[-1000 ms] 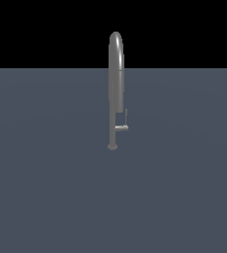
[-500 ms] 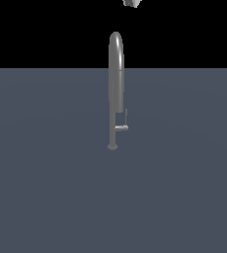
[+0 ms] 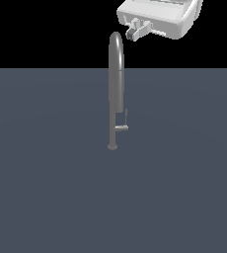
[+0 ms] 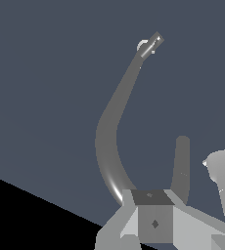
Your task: Turn on the faucet by rotating a designated handle.
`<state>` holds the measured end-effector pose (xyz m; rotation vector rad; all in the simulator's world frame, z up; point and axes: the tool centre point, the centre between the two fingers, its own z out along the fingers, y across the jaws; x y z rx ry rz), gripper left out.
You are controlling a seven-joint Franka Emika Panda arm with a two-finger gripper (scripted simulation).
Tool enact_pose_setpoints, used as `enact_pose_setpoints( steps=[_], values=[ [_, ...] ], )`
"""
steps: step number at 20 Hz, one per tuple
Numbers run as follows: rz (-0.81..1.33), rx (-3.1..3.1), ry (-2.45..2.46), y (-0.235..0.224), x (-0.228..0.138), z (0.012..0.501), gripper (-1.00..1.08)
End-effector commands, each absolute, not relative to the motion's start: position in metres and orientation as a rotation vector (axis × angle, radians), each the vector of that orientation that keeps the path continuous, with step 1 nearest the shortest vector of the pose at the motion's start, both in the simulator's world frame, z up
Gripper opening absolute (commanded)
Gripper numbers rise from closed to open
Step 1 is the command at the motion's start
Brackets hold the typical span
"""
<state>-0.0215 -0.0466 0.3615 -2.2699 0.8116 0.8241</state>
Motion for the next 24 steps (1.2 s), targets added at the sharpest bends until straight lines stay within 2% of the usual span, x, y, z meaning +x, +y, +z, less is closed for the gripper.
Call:
enact_pose_setpoints(
  steps=[1, 14, 24],
  values=[
    [0.871, -2.196, 0.847, -0.049, -0.011, 0.346, -1.0],
    [1.112, -1.735, 1.034, -0.056, 0.03, 0.247, -1.0],
    [1.24, -1.404, 1.133, -0.048, 0.041, 0.175, -1.0]
  ],
)
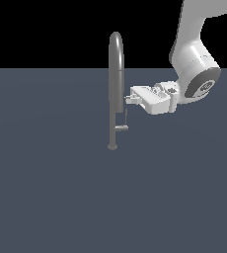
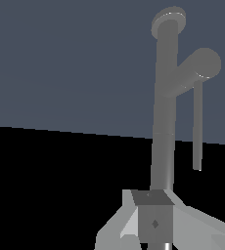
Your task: Turn on the faucet by rotating a designated handle.
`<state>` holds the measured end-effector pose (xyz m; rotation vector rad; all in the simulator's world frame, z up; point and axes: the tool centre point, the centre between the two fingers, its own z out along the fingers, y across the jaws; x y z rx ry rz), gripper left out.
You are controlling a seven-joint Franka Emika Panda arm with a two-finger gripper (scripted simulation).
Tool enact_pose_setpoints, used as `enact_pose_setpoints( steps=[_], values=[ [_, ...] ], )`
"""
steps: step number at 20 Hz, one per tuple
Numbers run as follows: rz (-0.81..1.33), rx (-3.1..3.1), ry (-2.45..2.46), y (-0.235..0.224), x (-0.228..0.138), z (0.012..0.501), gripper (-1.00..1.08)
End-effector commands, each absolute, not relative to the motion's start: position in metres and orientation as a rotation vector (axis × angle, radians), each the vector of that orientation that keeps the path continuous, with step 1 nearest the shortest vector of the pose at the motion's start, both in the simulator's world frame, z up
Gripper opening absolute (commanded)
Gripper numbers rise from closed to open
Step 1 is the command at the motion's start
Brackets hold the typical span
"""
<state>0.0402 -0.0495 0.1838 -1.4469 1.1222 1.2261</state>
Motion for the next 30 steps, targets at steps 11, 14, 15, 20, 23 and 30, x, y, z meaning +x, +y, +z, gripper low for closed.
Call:
enact_pose_setpoints(
  steps=[11, 14, 15, 20, 23, 30],
  values=[
    [1.283, -1.272, 1.165, -0.04, 0.042, 0.147, -1.0],
    [1.28, -1.28, 1.162, -0.04, 0.042, 0.149, -1.0],
    [1.28, -1.28, 1.162, -0.04, 0.042, 0.149, -1.0],
    [1.28, -1.28, 1.162, -0.04, 0.038, 0.15, -1.0],
    [1.28, -1.28, 1.162, -0.041, 0.03, 0.153, -1.0],
    [1.28, -1.28, 1.162, -0.042, 0.015, 0.158, -1.0]
  ],
)
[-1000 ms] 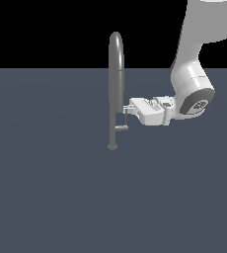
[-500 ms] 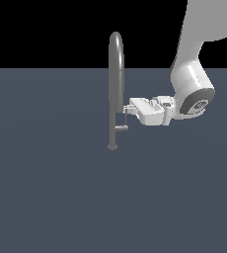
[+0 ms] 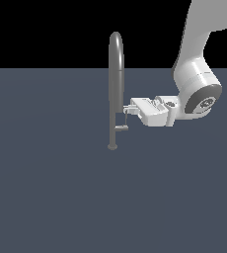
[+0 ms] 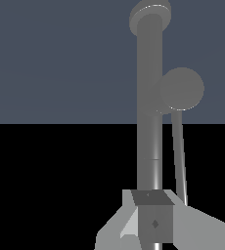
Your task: Turn on the faucet by rotating a designated handle.
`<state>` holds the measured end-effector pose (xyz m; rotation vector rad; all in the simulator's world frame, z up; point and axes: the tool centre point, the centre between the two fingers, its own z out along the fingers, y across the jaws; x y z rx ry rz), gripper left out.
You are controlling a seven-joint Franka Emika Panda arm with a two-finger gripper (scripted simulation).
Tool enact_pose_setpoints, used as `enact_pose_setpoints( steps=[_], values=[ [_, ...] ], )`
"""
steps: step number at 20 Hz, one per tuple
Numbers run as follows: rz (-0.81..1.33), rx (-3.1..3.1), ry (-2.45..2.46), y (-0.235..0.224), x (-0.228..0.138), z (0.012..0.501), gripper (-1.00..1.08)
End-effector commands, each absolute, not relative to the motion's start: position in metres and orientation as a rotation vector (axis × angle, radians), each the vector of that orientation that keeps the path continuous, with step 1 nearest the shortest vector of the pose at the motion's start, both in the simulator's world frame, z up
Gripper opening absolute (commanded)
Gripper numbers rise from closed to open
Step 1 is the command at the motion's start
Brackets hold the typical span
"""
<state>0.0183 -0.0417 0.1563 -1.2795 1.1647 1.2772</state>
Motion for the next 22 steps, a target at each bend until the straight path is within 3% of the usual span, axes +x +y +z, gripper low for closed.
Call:
enact_pose_setpoints(
  steps=[1, 22],
  values=[
    [1.277, -1.279, 1.165, -0.042, 0.018, 0.156, -1.0],
    [1.277, -1.281, 1.161, -0.047, -0.04, 0.139, -1.0]
  ],
)
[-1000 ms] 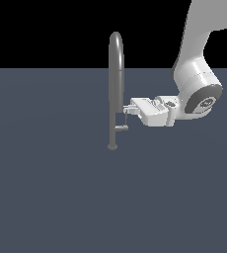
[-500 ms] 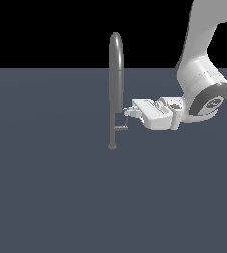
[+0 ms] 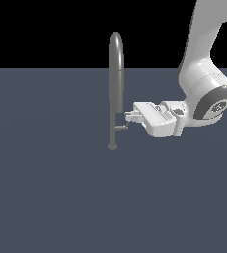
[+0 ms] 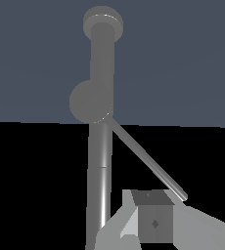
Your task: Turn on the faucet by rotating a designated handle.
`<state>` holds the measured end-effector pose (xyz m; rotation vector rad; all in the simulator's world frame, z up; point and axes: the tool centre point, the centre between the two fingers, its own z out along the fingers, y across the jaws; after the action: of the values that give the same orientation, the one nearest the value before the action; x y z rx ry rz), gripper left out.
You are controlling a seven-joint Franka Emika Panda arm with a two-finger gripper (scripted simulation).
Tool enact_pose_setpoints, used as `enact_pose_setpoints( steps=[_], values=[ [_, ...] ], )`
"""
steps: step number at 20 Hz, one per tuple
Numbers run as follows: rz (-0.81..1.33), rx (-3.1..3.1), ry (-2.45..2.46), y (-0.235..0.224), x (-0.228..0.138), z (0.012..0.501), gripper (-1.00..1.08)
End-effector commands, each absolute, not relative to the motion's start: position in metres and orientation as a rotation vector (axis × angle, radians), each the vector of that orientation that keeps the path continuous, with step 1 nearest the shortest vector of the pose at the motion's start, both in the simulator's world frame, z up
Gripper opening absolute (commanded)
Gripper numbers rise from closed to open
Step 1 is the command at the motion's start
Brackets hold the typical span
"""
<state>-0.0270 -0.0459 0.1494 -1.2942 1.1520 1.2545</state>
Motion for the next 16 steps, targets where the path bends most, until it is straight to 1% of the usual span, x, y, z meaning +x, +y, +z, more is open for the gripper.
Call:
enact_pose_setpoints(
  steps=[1, 2, 3, 10, 11, 12, 16],
  values=[
    [1.279, -1.28, 1.162, -0.048, -0.045, 0.136, -1.0],
    [1.279, -1.28, 1.162, -0.048, -0.045, 0.136, -1.0],
    [1.257, -1.294, 1.15, -0.047, -0.033, 0.146, -1.0],
    [1.28, -1.28, 1.162, -0.05, -0.061, 0.104, -1.0],
    [1.28, -1.28, 1.162, -0.05, -0.061, 0.104, -1.0],
    [1.262, -1.296, 1.139, -0.048, -0.051, 0.122, -1.0],
    [1.27, -1.289, 1.15, -0.049, -0.054, 0.098, -1.0]
  ],
)
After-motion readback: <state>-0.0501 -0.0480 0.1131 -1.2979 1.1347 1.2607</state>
